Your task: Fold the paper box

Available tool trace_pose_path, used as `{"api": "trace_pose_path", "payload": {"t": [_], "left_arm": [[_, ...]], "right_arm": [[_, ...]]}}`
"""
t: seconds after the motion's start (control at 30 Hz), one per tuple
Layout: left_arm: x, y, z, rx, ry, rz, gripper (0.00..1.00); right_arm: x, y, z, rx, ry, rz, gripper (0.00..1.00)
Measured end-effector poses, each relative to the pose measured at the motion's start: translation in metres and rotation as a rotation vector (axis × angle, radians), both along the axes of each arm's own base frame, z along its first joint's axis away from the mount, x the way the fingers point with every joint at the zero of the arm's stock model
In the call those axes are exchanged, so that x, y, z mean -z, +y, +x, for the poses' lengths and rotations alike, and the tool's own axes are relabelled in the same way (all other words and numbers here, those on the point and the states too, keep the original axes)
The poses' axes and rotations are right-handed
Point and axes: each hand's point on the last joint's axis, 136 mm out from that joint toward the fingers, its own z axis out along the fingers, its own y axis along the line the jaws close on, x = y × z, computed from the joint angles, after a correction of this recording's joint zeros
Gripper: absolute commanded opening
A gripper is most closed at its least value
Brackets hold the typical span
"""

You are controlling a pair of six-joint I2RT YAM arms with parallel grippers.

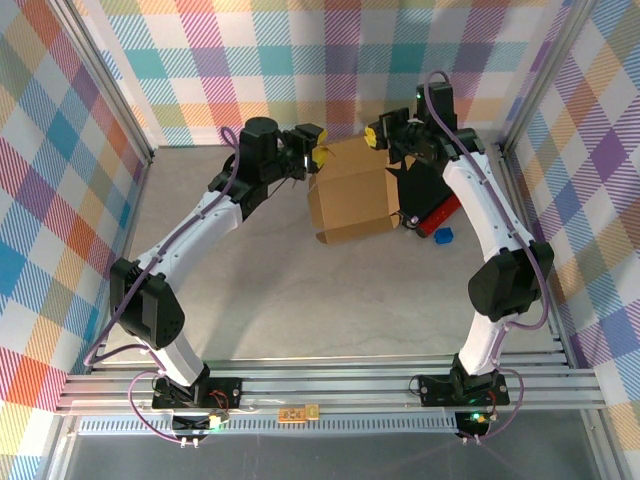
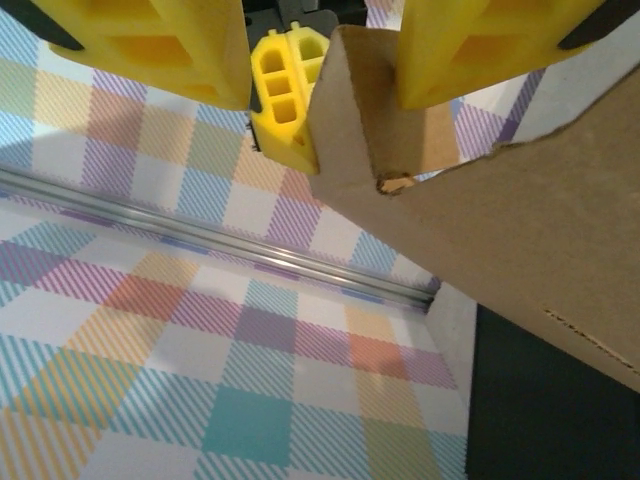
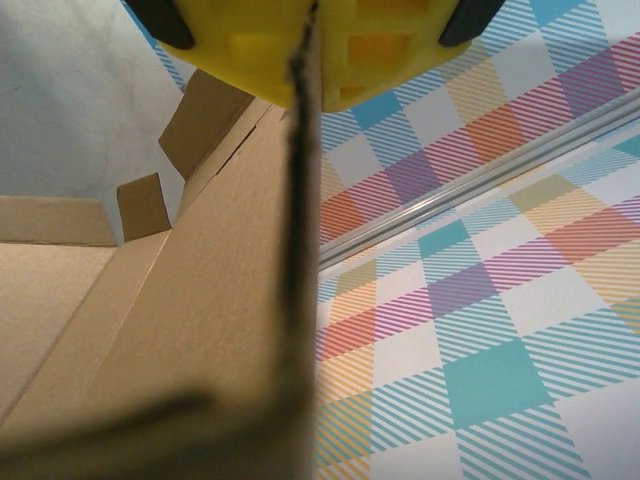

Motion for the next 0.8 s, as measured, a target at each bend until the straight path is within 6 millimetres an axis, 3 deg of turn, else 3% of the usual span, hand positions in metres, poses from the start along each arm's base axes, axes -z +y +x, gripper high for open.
{"api": "trace_pose_path", "payload": {"t": [0.17,0.33,0.43,0.57,0.7,0.73,0.8], "left_arm": [[0.009,0.000,-0.004,0.009,0.024,0.042,0.40],[0.012,0.001,-0.004,0.012,0.030,0.059,0.21],[0.011,0.001,-0.004,0.008,0.028,0.059,0.00],[0.014,0.003,-0.003,0.003,0.032,0.074,0.00],[0.022,0.014,0.000,-0.002,0.027,0.121,0.56],[0.024,0.017,0.000,-0.001,0.027,0.141,0.63],[0.029,0.029,-0.007,0.005,0.023,0.217,0.66]], "right_arm": [[0.000,0.002,-0.001,-0.004,0.000,0.000,0.00],[0.000,0.007,-0.003,-0.015,0.000,0.000,0.00],[0.002,0.010,-0.004,-0.018,0.002,-0.003,0.00],[0.010,0.011,-0.005,-0.018,0.014,-0.009,0.00],[0.017,0.017,-0.005,-0.022,0.017,-0.011,0.00],[0.019,0.019,-0.005,-0.021,0.021,-0.007,0.00],[0.023,0.021,-0.005,-0.017,0.035,0.000,0.00]]}}
